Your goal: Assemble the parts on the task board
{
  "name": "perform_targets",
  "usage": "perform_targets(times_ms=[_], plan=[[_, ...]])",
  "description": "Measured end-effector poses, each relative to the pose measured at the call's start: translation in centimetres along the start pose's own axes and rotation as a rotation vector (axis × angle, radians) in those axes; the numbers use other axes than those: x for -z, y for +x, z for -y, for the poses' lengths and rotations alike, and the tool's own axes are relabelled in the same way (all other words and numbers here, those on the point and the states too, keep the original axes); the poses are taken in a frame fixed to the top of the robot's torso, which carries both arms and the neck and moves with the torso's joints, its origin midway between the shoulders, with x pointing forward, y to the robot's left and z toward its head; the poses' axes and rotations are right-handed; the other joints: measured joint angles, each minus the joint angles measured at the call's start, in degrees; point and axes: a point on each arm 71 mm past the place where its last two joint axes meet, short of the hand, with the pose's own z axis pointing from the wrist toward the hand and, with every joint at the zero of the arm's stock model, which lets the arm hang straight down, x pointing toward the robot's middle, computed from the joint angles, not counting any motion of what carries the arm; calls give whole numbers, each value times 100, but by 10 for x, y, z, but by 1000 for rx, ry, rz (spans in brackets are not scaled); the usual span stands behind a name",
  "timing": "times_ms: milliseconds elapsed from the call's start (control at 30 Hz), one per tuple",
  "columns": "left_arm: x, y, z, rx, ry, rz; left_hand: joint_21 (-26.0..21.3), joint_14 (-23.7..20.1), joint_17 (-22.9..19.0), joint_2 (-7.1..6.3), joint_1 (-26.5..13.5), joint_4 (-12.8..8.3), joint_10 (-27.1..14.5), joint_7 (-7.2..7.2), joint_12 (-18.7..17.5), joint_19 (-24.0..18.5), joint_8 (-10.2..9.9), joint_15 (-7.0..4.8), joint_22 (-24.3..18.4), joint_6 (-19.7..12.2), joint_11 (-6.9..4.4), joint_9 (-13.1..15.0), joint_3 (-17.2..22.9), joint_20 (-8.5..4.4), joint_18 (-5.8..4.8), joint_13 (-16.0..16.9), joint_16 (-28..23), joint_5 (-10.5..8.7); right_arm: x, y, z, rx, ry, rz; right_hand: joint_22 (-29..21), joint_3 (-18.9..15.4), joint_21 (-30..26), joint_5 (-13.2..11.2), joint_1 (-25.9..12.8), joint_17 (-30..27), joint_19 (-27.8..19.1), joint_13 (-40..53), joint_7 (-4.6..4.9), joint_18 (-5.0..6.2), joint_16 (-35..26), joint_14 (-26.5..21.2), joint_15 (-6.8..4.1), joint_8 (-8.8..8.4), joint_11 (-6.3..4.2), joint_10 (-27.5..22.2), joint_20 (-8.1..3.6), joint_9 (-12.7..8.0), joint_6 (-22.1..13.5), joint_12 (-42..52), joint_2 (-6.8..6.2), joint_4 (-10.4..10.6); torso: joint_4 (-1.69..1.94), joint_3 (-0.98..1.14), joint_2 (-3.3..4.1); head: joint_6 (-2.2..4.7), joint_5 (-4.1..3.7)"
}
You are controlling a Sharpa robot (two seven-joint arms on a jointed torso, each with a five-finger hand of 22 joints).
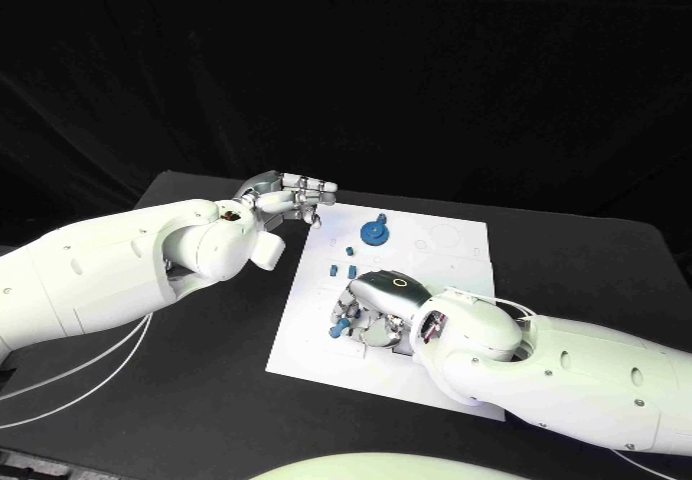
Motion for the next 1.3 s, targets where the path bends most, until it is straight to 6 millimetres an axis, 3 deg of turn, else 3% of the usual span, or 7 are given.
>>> perform_targets(times_ms=[133, 267, 333, 433, 667, 1167, 1300], plan=[[0, 0, 0, 0, 0, -1, 0, 0, 0, 0, 0, 0, 0, 0, 0, 0, 0, 0, 0, 0, 0, 0, 0, 0, 0, 0, 0, 0, -1, 0, -2, 13, 0, -2, 0, -1, 0, -1, 0, 0, 0, 2, 2, 0, 0, 0, 0, -6, 6, 6, 0, 0, -2, 0, 0, -1, 1, 0, 0, 8, -7], [0, 0, 0, 0, 0, -1, 0, 0, 0, 0, 0, 0, 0, 0, 0, 0, 0, 0, 0, 0, 0, 0, 0, 0, 0, 0, 0, 0, -3, 1, -6, 23, -3, -6, 0, -5, 0, -1, -84, -5, 0, 28, 9, 0, 0, 0, 0, -16, -14, 64, 0, -1, -8, -29, -84, -4, 1, -1, -1, 16, -18], [0, 0, 0, 0, 0, -1, 0, 0, 0, 0, 0, 0, 0, 0, 0, 0, 0, 0, 0, 0, 0, 0, 0, 0, 1, 0, 0, 0, -4, 2, -7, 26, -4, -9, 0, -6, -29, -1, -142, -17, 0, 25, 65, 0, 0, 0, 0, -25, -15, 60, 0, 0, -61, -71, -142, -4, 1, -1, -2, 19, -23], [0, 0, 0, 1, 0, -1, 0, 0, 0, 0, 0, 0, 0, 0, 0, 0, 0, 0, 0, 0, 0, 0, 0, 0, 0, 0, 0, 0, -6, 4, -8, 29, -5, -14, -1, -38, -111, 71, -274, -54, 0, -55, 135, 0, 0, -8, 39, -128, 17, -175, 0, -13, -182, -208, -236, 63, 1, -3, -3, 18, -37], [0, 0, 0, 1, -1, -1, 0, 0, 0, 0, 0, 0, 0, 0, 0, 0, 0, 0, 0, 0, 0, 0, 0, 0, 1, -1, 0, 0, -8, 6, -8, 30, -4, -21, -1, -111, -315, 82, -480, -177, 0, -87, 147, 0, -88, -1, 104, -221, 133, -492, 44, -114, -564, -298, -382, 146, 3, -3, -5, 15, -41], [1, -1, 0, 0, -2, 1, 0, 0, 0, 0, 0, 0, 0, 0, 1, 0, 0, 0, 1, 0, 0, -1, 0, 0, 1, 0, 0, 0, 11, -3, -5, 3, -7, 36, 3, -857, -811, 57, -673, -554, -72, -32, -164, 0, -343, -1, 145, -220, 172, -1025, 115, -246, -1271, -86, -499, 161, -2, 4, -3, 38, -54], [1, -2, 0, 0, -3, 3, 0, 0, -11, 0, 0, -16, -22, 0, 44, 0, 0, 0, -9, 0, 22, -8, -16, 0, 0, 10, 0, 0, 26, -19, 3, 0, 7, 81, 3, -1063, -890, 26, -695, -599, -72, 8, -145, 0, -378, -1, 145, -220, 171, -1064, 115, -246, -1291, 34, -476, 177, -7, 4, -9, 67, -99]])
